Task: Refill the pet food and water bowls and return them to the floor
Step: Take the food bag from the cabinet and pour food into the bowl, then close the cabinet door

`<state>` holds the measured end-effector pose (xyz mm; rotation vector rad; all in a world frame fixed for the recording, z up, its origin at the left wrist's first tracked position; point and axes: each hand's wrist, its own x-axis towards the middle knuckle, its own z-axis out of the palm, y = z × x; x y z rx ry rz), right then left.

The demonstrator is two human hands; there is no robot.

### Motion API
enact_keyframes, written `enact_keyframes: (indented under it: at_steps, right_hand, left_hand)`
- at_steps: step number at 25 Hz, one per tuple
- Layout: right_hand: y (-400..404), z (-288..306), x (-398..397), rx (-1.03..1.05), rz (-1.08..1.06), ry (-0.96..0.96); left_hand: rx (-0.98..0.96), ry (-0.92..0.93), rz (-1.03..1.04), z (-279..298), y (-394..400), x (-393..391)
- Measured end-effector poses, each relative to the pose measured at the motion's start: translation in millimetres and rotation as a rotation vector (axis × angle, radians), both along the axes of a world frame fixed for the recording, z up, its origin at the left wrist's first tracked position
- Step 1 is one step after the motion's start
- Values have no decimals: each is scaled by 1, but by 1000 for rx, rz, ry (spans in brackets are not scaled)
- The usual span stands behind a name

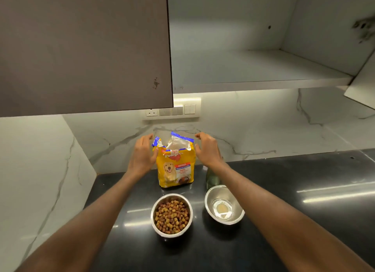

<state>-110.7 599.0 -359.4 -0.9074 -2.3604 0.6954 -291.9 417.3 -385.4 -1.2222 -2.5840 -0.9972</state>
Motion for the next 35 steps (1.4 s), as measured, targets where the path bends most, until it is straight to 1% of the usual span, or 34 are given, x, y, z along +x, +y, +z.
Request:
enact_keyframes:
  at_steps: [4,6,13,16,20,23,26,27,29,30,32,33,35]
  right_hand:
    - [-43,37,64,145,44,58]
    - [-66,54,106,232,58,79]
    - [-127,117,261,430,78,171]
    - [-144,151,326,491,53,210]
    - [-164,197,422,654,-23,317]
    - [-169,230,495,769,-94,396]
    - [-168,265,558,945,-121,477]
    - [-166,277,578,996,-147,516]
    - [-158,294,610,1054,-228,587]
    - [-155,299,621,1037,-283,623]
    - [-151,306,638,911,-384,693]
    - [-146,306,642,819,-400,706]
    - [-138,305,645,642,-332,667]
  left_hand:
    - [-99,300,-114,37,-42,78]
    - [-112,418,-106,57,-66,126]
    - [13,639,-60,136,-131,269]
    - [81,684,-52,175,-136,328]
    - [160,790,-118,255,-118,413]
    - [198,781,-199,324,-85,484]
    - [247,835,-313,393,-45,550]
    - [302,835,-347,415,-32,575]
    - [482,742,-394,452,-9,624]
    - [562,677,-401,466,0,646]
    - [643,576,-387,482,15,684]
    - [643,542,-374,486,21,698]
    - [581,506,-358,486,33,717]
